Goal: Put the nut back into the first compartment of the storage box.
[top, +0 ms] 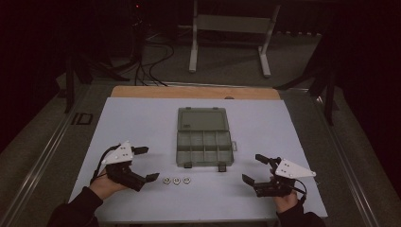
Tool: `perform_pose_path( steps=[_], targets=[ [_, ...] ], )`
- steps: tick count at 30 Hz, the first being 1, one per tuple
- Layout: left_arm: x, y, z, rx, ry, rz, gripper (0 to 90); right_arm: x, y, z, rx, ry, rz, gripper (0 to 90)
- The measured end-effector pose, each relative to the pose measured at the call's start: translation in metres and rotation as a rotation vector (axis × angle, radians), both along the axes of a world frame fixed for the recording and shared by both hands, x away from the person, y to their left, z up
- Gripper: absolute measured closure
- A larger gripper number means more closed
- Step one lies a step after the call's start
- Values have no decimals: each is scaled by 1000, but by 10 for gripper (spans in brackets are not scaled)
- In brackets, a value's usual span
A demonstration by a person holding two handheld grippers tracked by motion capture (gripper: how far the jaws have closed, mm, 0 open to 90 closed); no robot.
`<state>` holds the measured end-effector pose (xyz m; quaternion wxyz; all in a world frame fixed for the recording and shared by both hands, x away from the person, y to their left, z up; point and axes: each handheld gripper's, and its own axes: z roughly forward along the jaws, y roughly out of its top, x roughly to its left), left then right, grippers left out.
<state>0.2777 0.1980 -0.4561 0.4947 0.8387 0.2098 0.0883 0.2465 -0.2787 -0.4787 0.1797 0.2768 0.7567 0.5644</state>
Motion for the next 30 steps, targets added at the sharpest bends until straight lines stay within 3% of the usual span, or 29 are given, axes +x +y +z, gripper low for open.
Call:
perform_pose_path(
  steps=[7, 17, 30],
  targets=[
    [4, -21, -15, 127, 44, -100, 81, 0, 0, 0, 1, 2, 2, 111],
    [11, -32, -30, 201, 89, -167, 280, 0, 0, 0, -1, 5, 8, 111],
    [15, -40, -48, 321, 83, -206, 444, 1, 1, -1, -4, 10, 13, 111]
  ],
)
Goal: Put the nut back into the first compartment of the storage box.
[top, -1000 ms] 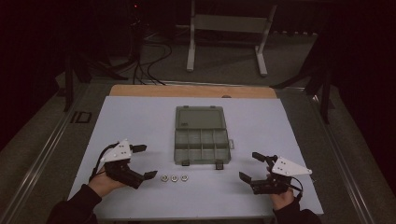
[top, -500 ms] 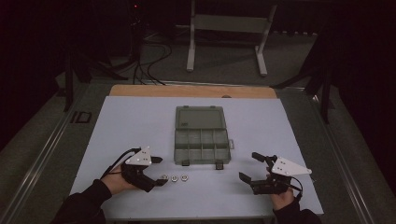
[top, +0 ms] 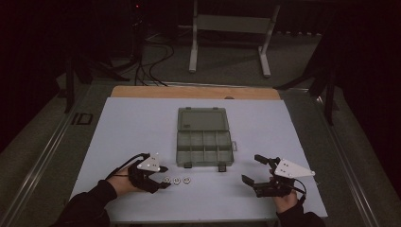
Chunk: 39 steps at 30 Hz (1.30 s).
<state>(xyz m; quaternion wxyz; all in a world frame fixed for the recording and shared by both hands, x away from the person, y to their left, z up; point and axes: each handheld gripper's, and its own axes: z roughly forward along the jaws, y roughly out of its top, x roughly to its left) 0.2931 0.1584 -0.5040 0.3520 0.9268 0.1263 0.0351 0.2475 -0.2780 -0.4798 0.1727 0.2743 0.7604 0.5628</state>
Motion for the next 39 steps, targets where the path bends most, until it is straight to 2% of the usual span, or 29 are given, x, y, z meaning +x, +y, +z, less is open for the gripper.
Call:
perform_pose_path(
  steps=[1, 9, 14, 19, 20, 24, 30, 34, 39],
  targets=[
    [0, -1, -1, 5, -1, -2, 478, 0, 0, 0, 0, 1, 2, 111],
    [1, -7, -7, 50, -14, -32, 580, 0, 0, 0, 0, 2, 4, 112],
    [1, -7, -7, 54, -15, -46, 679, 0, 0, 0, -1, 3, 3, 112],
    [0, -8, -5, 65, -26, -54, 694, 0, 0, -1, -2, 5, 2, 112],
    [-1, -8, -4, 53, -23, -52, 695, 0, 0, 0, -1, 4, 3, 112],
    [1, -5, 7, 18, -4, -36, 696, 1, 0, -1, 0, 5, 1, 113],
    [6, -3, 30, -32, -22, -7, 697, 1, 0, 0, 2, 2, 0, 112],
    [13, -4, 43, -48, -44, 17, 697, 1, 0, 0, 2, 3, 0, 112],
    [27, -7, 56, -27, -68, 57, 697, 1, 0, 0, 1, 4, 0, 112]
  ],
)
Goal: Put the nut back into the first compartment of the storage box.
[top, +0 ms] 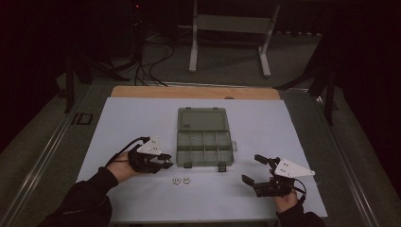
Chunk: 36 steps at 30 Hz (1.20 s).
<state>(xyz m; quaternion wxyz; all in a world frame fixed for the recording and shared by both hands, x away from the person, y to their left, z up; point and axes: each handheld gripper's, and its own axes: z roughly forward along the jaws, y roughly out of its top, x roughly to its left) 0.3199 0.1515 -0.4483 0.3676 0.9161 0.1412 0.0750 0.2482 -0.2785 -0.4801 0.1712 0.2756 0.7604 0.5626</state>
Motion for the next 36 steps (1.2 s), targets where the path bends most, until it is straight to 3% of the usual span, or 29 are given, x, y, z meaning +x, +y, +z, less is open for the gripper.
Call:
perform_pose_path(
  steps=[7, 12, 17, 22, 28, 31, 36],
  targets=[
    [22, -12, 10, 12, -4, 53, 698, 0, 0, 0, 1, 0, 1, 112],
    [38, -21, 12, -11, 22, 94, 698, 0, 0, 0, -1, 1, 3, 113],
    [55, -30, 15, 21, 45, 140, 697, 0, 0, 0, 0, 6, 5, 113],
    [69, -37, 17, 8, 65, 200, 697, 0, 0, 0, 1, 4, 8, 113],
    [78, -43, 4, -12, 79, 236, 696, 0, 0, 0, 0, 4, 12, 114],
    [82, -45, -8, -25, 83, 271, 696, 0, 0, 0, 2, 6, 12, 114],
    [88, -47, -25, -34, 106, 280, 695, 0, 0, 0, 2, 5, 15, 114]
  ],
)
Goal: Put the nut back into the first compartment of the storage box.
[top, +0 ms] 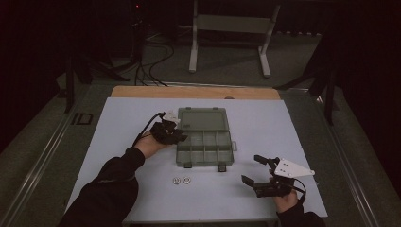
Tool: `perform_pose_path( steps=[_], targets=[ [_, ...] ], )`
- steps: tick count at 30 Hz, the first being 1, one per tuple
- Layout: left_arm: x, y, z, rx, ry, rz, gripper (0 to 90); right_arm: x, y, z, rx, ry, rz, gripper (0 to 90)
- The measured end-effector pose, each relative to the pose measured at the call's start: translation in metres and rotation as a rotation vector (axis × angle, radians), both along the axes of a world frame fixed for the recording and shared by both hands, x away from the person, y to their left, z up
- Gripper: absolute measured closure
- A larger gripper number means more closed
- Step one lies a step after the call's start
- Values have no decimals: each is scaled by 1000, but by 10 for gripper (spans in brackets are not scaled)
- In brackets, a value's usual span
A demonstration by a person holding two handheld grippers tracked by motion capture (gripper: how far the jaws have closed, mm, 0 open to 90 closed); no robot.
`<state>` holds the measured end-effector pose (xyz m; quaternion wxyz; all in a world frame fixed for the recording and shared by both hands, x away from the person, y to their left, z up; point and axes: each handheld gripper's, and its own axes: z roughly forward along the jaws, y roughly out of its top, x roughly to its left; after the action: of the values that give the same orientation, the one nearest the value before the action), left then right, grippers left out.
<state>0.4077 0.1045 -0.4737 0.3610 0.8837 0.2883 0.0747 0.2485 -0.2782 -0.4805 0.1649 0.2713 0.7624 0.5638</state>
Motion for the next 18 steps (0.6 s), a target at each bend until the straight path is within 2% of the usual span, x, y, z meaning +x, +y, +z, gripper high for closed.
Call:
perform_pose_path(
  steps=[2, 4, 6, 9, 17, 18],
  targets=[
    [2, -1, -5, -3, 13, 1, 695, 0, 0, 0, 1, 1, 1, 114],
    [2, -4, -7, -6, 6, -3, 679, 0, 0, 0, 0, 5, 2, 114],
    [3, -6, -6, -5, 12, -8, 542, 0, 0, 0, 1, 6, 4, 114],
    [2, -5, -1, -24, 17, -11, 507, 0, 0, 0, 2, 6, 4, 115],
    [-8, 5, 12, -51, 11, -27, 490, 0, 0, 0, 1, 6, 3, 114],
    [-11, 6, 14, -64, 13, -31, 490, 0, 0, 0, 1, 6, 3, 115]
  ],
)
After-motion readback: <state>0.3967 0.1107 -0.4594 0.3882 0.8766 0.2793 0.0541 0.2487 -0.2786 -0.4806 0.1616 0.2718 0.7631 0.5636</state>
